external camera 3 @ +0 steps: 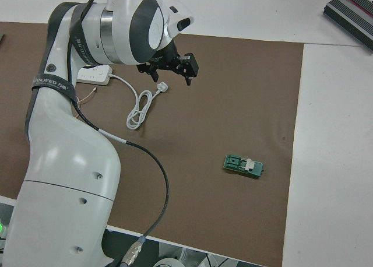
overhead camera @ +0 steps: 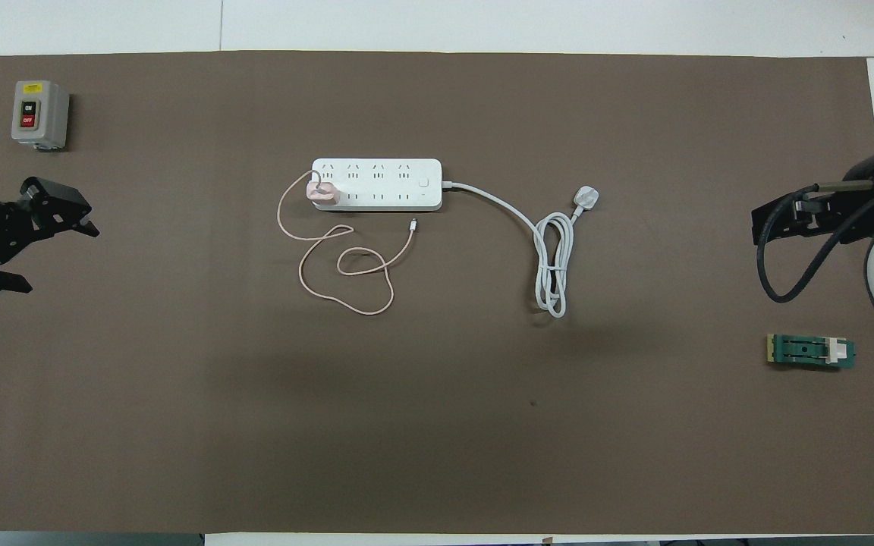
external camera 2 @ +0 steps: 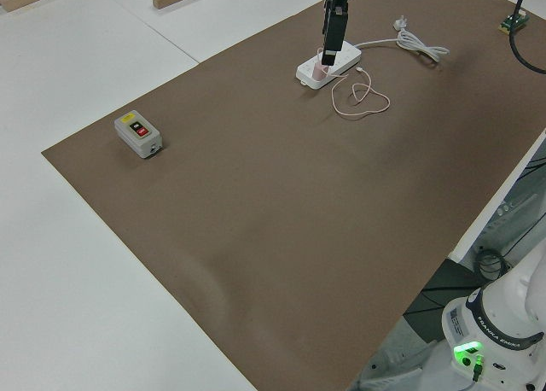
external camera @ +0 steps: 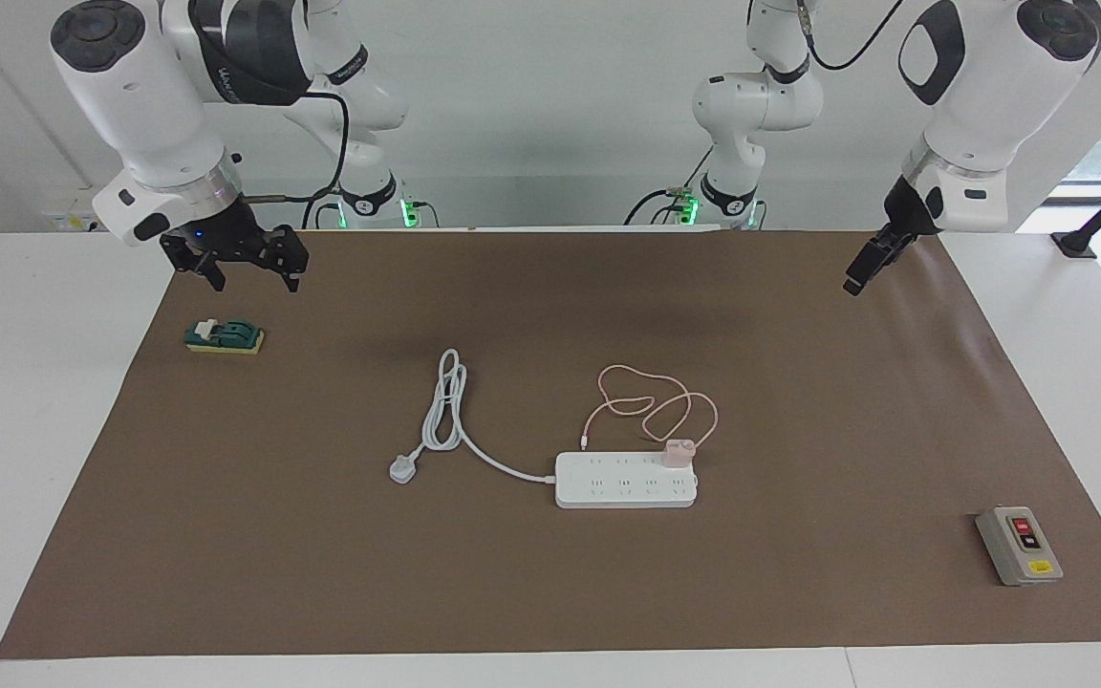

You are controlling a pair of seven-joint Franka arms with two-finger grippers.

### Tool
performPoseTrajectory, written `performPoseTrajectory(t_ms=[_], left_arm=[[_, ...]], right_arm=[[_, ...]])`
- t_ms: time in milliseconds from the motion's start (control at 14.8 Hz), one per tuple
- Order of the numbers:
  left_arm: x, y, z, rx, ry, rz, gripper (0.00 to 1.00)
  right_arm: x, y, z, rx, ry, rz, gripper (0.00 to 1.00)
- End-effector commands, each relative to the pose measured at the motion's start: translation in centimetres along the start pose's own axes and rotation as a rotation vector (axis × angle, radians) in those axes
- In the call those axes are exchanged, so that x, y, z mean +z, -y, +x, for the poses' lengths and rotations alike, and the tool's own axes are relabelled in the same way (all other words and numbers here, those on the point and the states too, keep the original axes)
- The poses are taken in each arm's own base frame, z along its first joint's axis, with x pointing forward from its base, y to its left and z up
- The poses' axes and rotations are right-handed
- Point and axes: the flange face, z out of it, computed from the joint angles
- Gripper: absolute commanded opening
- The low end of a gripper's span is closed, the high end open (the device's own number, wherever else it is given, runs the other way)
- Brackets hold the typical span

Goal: Unplug charger and place it aside
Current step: 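Move the left gripper toward the pink charger on the power strip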

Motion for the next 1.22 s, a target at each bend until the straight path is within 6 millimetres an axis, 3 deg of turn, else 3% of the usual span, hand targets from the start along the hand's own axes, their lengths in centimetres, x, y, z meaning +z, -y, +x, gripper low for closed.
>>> performPoseTrajectory(t_ms=[0,270,473,744,1014,1149], left_arm=[[1.5,-0.1,-2.2,-0.182,-0.027,-0.052,1.0],[2.9,-1.1,-2.3,-0.365,-0.035,-0.09,1.0],[6.0,-4.3,-1.5,-0.652,-0.003,-0.084,1.0],[8.7,-10.0,1.7,-0.871,0.034,-0.08,1.0],[10.6,-11.8,3.4,-0.922,0.07,-0.068,1.0],[12.6,-13.5,4.4,-0.966,0.078,-0.056,1.0]], right_arm=[[-0.1,-0.3,-0.8,0.015,0.002,0.017,1.0],[0.1,-0.6,-1.3,0.018,0.042,0.015,1.0],[-0.3,-0.6,-0.7,0.014,-0.004,0.018,1.0],[-0.6,-0.6,0.0,0.028,-0.062,0.02,1.0],[-0.5,-0.3,0.0,0.025,-0.063,0.019,1.0],[-0.4,1.1,-0.1,0.002,-0.062,0.017,1.0]])
